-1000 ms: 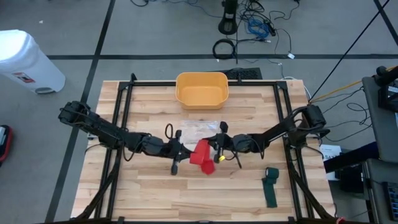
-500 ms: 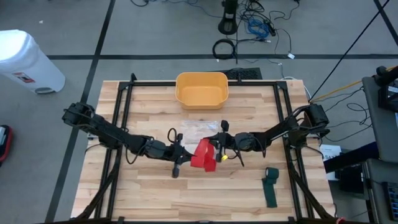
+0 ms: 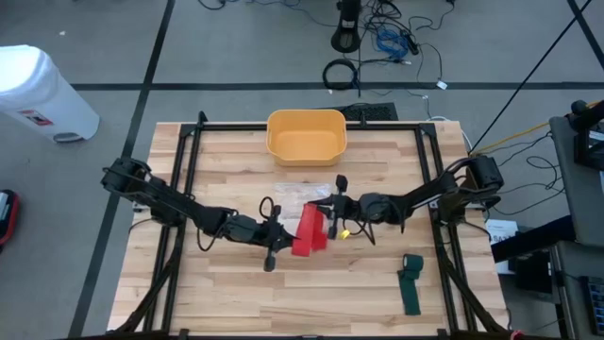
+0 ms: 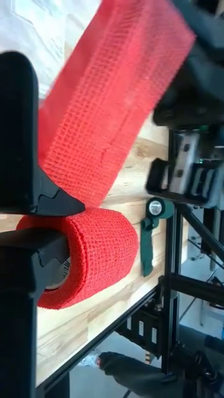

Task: Roll bandage
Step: Roll the red bandage

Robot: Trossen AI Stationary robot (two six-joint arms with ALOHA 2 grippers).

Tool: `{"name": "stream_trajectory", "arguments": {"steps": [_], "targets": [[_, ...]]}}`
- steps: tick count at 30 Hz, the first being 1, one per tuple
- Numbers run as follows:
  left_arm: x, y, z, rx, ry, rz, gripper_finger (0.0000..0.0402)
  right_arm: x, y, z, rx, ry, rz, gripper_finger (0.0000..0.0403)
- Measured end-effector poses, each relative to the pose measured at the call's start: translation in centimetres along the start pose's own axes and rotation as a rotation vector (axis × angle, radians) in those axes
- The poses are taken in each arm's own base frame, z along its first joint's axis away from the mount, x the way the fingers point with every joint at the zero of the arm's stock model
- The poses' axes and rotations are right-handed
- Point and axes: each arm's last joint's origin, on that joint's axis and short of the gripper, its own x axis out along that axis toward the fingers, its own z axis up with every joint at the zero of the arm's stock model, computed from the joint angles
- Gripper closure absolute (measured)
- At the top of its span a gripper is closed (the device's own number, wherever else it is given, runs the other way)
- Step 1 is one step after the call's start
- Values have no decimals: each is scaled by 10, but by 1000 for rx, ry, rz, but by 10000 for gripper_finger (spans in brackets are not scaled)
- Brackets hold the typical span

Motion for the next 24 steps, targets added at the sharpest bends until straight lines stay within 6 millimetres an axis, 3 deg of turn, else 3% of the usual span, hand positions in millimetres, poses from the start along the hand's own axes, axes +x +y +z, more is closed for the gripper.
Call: {"name": "stream_trajectory", "arguments": {"steps": [9, 15, 24], "targets": [[7, 17, -6, -37, 27, 47, 388, -8, 2, 18, -64, -60, 82, 403], [10, 30, -7, -49, 28, 91, 388, -16, 16, 28, -119, -97, 139, 403], [11, 47, -6, -61, 28, 149, 388, -9, 41, 46, -230, -33, 232, 403]]}}
